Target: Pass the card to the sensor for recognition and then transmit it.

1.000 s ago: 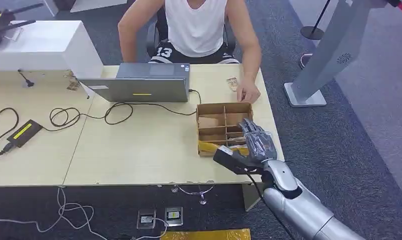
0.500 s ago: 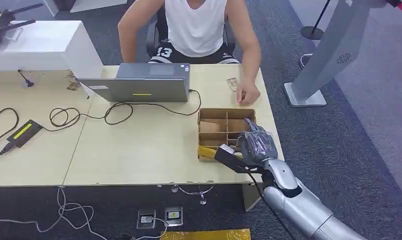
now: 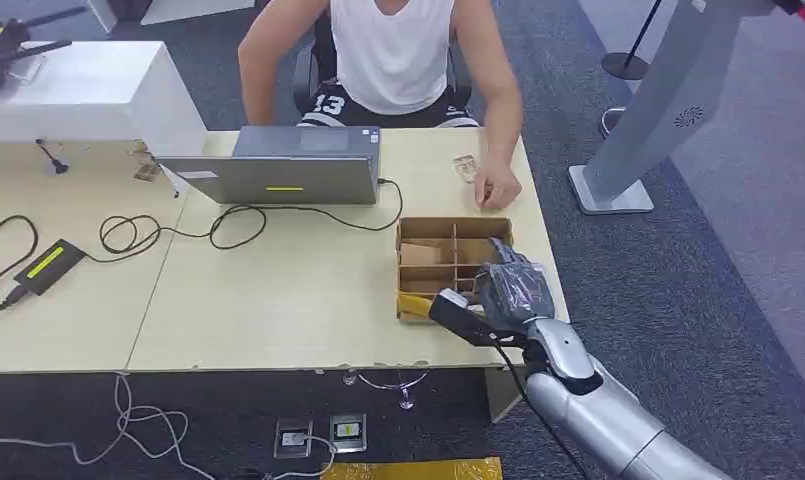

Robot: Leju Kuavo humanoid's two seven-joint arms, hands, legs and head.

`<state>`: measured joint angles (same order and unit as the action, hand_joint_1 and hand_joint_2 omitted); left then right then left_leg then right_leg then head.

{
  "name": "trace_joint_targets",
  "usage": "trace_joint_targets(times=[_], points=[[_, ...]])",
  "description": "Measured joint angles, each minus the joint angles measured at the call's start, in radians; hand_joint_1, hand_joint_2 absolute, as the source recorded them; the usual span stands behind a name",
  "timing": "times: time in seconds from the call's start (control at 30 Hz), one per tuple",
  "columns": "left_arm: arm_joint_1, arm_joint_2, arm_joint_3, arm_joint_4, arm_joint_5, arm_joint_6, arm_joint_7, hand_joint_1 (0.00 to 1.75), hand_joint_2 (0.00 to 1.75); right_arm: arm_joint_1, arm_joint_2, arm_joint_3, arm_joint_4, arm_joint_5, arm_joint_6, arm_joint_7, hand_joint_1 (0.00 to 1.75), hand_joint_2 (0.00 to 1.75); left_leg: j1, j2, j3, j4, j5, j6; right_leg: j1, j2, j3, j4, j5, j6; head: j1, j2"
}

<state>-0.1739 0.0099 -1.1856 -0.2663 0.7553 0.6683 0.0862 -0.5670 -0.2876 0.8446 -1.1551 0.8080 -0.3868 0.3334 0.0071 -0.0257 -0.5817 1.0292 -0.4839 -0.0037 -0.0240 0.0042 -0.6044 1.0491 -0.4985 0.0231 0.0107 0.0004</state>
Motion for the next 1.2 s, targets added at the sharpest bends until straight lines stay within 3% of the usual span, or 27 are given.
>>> trace_joint_targets(times=[0.13,0.3,0.47,0.77,0.9,0.93,1.2], points=[[0.000,0.000,0.000,0.000,-0.006,-0.002,0.001,0.00,1.75,-0.001,0.000,0.000,-0.003,0.026,-0.032,0.011,1.75,1.75,0.000,0.000,0.000,0.000,0.000,0.000,0.000,0.000,0.000,0.000,0.000,0.000,0.000,0.000],[-0.001,0.000,0.000,0.000,-0.029,-0.003,0.006,0.00,1.75,-0.031,-0.015,-0.026,-0.064,0.112,-0.102,0.075,1.75,1.75,0.000,0.000,0.000,0.000,0.000,0.000,0.000,0.001,0.000,0.000,0.001,0.000,0.000,0.000],[-0.003,0.000,0.000,0.000,-0.041,-0.008,0.009,0.00,1.75,-0.108,-0.046,-0.069,-0.160,0.145,-0.052,0.110,1.75,1.75,0.000,0.000,0.001,0.000,0.000,0.000,0.000,0.001,0.000,0.000,0.001,0.000,0.000,0.000],[-0.006,0.000,0.000,0.000,-0.047,-0.011,0.009,0.00,1.75,-0.126,-0.068,-0.097,-0.243,0.162,-0.039,0.113,1.75,1.75,0.000,0.000,0.000,0.000,0.000,0.000,0.000,0.001,0.000,0.000,0.001,0.000,0.000,0.000],[-0.008,0.000,0.000,0.000,-0.054,-0.014,0.015,0.00,1.75,-0.178,-0.070,-0.101,-0.258,0.153,0.032,0.114,1.75,1.75,0.000,0.001,0.000,0.000,0.000,0.000,0.000,0.001,0.000,0.000,0.001,0.000,0.000,0.000],[-0.008,-0.001,0.000,0.000,-0.055,-0.017,0.017,0.00,0.00,-0.189,-0.070,-0.100,-0.259,0.147,0.055,0.112,1.75,1.75,0.000,0.000,0.000,0.000,0.000,0.000,0.000,0.001,0.000,0.000,0.001,0.000,0.000,0.000],[-0.014,-0.001,-0.001,0.000,-0.088,-0.051,0.034,0.00,0.00,-0.273,-0.050,-0.044,-0.198,0.091,0.204,0.083,1.75,1.75,0.000,0.000,-0.001,0.000,0.000,0.000,0.000,0.000,0.000,0.000,0.001,0.000,0.000,0.000]])
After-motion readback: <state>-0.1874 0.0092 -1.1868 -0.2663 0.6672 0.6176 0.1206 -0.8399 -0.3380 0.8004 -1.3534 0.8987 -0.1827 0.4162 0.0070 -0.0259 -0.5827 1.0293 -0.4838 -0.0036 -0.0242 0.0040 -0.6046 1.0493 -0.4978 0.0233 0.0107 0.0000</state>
